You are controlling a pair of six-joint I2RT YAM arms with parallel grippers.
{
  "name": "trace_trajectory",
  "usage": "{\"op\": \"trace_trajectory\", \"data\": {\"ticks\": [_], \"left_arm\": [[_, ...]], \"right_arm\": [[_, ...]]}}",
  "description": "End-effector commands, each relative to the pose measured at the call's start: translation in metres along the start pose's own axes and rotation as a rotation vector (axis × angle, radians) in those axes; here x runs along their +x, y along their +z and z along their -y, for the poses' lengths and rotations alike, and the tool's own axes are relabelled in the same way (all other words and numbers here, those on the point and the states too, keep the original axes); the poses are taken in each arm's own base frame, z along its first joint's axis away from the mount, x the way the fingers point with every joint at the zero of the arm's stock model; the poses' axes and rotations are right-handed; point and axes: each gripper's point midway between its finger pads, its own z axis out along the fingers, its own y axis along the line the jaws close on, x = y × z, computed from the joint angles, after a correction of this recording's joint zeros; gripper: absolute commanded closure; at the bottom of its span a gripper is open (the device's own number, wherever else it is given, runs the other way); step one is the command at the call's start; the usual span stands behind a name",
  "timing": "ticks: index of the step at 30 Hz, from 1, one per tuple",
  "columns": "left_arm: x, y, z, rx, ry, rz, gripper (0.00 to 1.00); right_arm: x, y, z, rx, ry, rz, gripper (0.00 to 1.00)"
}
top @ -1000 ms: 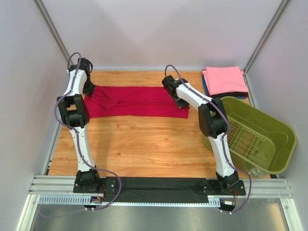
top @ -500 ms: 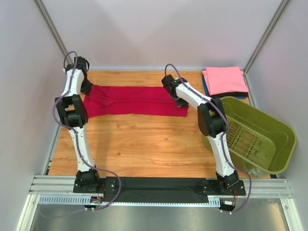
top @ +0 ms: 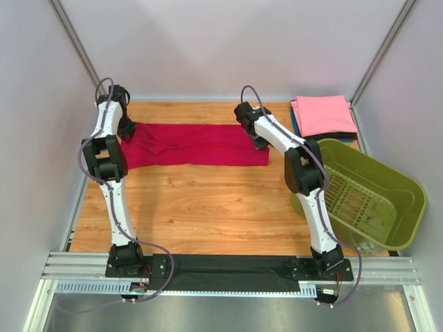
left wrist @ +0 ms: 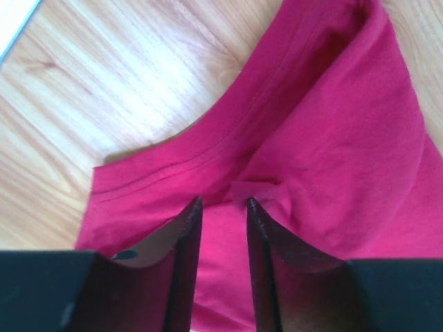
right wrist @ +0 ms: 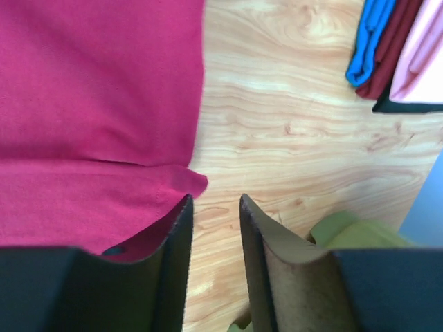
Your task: Fold and stack the t-shirts
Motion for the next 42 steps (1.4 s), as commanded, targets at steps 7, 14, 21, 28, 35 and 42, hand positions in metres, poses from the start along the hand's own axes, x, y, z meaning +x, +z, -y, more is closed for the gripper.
{"op": "trace_trajectory", "data": {"ticks": [7, 14, 21, 28, 35, 42], "left_arm": [[-0.01, -0.064, -0.024, -0.027, 0.129, 0.098, 0.53], [0.035, -0.066, -0.054, -0.061, 0.179, 0.003, 0.55], [0.068, -0.047, -0.047, 0.035, 0.174, -0.078, 0.57], [0.08, -0.004, -0.085, -0.137, 0.189, -0.173, 0.59], [0.059, -0.006, -0.119, -0.294, 0.287, -0.116, 0.6], [0.05, -0.02, -0.123, -0.298, 0.279, -0.106, 0.6]], "right_arm": [[-0.004, -0.074, -0.008, -0.26, 0.172, 0.021, 0.75], [0.006, -0.064, -0.039, -0.367, 0.163, 0.001, 0.84], [0.008, -0.039, -0.062, -0.42, 0.166, -0.015, 0.83], [0.043, -0.009, -0.068, -0.377, 0.127, -0.075, 0.83], [0.079, -0.011, -0.056, -0.343, 0.112, -0.111, 0.83], [0.111, -0.033, -0.066, -0.391, 0.105, -0.144, 0.82]]}}
